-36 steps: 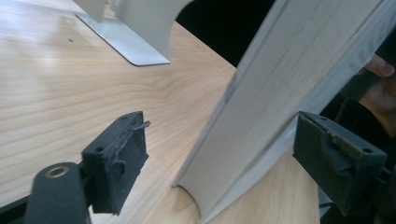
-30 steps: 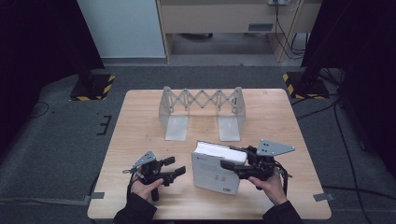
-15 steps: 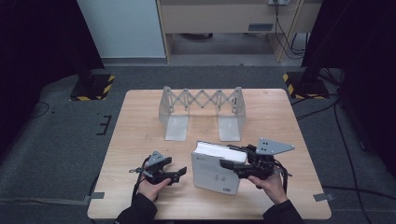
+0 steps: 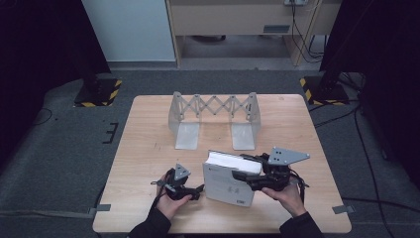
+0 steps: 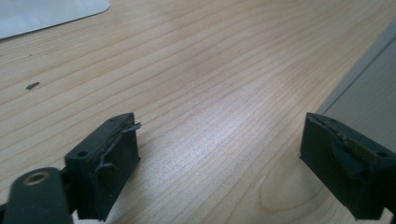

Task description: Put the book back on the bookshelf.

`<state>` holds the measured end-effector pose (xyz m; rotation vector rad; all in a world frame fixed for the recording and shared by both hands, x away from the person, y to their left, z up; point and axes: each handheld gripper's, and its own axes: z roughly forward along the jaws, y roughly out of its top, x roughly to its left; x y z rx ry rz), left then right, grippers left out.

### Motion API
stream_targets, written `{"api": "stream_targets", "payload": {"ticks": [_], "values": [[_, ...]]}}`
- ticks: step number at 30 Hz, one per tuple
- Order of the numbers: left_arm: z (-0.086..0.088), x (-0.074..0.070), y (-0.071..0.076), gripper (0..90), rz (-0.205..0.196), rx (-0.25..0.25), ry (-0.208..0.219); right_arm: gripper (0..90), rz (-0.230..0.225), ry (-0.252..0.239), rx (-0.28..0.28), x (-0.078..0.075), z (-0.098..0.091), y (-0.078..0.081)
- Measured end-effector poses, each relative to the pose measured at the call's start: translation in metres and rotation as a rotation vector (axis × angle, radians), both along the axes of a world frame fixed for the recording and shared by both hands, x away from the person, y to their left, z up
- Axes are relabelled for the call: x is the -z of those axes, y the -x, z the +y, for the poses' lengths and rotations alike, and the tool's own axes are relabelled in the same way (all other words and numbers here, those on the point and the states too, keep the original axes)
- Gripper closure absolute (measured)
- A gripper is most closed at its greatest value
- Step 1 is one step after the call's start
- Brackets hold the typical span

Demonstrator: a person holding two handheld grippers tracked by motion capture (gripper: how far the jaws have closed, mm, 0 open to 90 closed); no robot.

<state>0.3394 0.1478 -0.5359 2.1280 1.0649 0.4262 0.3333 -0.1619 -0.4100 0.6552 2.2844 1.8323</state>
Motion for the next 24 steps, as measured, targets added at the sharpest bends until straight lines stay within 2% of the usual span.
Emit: {"api": "stream_targets", "payload": {"ticks": [1, 7, 12, 19, 24], "values": [[-0.003, 0.0, 0.001, 8.3, -0.01, 0.006, -0.023, 35.6, -0.001, 0.003, 0.001, -0.001, 0.0, 0.0], [-0.007, 0.0, 0.003, 7.5, -0.008, 0.017, -0.022, 35.4, 0.008, 0.037, -0.005, -0.005, 0.002, -0.001], [-0.007, 0.0, 0.003, 7.5, -0.007, 0.017, -0.022, 36.7, 0.032, 0.086, -0.018, -0.011, 0.004, -0.005], [-0.006, 0.0, 0.003, 7.8, -0.004, 0.01, -0.017, 47.8, 0.049, 0.092, -0.062, -0.013, 0.001, -0.001], [-0.006, 0.0, 0.003, 7.7, -0.004, 0.009, -0.02, 45.8, 0.059, 0.1, -0.065, -0.014, 0.002, 0.001]]}}
